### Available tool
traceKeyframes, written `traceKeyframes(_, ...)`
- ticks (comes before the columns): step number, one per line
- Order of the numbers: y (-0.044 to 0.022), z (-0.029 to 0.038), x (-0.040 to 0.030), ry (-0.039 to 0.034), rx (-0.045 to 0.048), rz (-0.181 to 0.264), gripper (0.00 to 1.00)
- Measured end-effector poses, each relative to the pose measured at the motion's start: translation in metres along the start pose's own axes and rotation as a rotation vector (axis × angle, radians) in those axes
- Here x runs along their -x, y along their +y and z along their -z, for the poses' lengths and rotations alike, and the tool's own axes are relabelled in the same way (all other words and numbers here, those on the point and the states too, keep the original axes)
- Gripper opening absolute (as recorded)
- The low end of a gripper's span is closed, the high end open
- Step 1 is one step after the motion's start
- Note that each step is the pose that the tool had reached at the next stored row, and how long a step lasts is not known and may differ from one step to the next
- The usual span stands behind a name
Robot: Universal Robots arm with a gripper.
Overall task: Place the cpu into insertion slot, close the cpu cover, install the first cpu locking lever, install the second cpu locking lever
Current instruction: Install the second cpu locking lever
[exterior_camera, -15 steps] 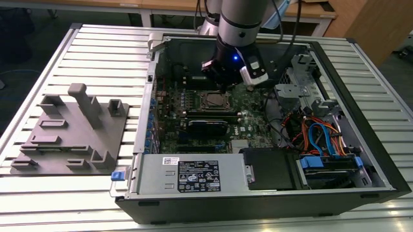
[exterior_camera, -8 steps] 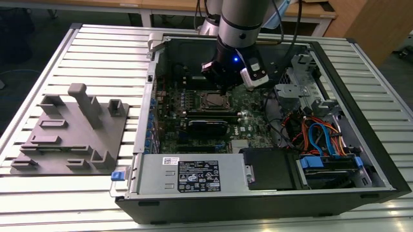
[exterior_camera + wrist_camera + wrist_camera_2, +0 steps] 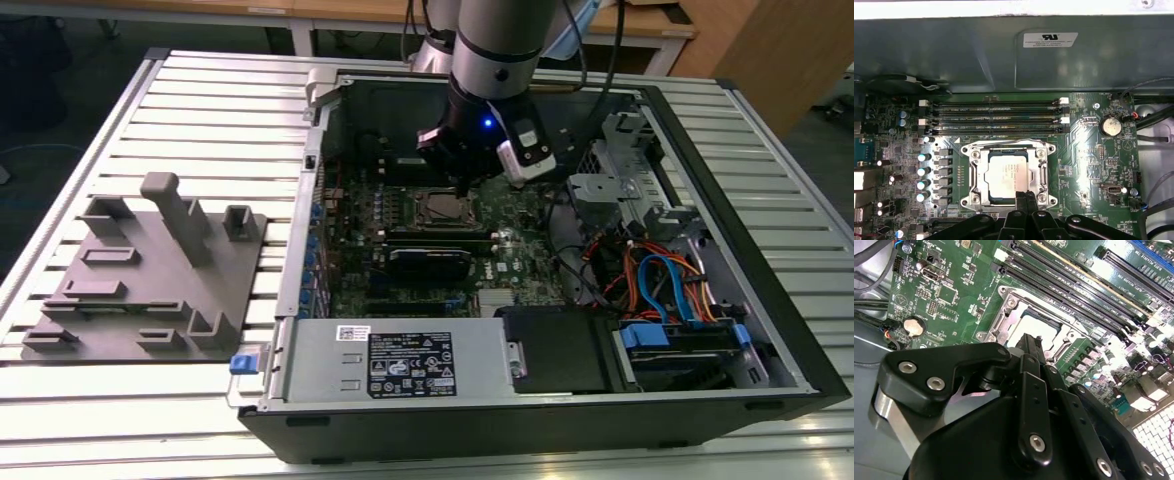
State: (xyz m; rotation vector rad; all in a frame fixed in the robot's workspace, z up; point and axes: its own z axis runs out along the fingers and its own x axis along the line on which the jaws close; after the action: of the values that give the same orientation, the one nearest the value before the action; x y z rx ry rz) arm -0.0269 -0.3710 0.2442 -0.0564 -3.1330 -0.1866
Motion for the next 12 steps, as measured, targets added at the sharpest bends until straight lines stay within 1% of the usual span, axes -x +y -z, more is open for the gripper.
traceKeyframes(12, 0.0, 0.0, 0.0, -0.0076, 0.0002, 0.001, 0.1)
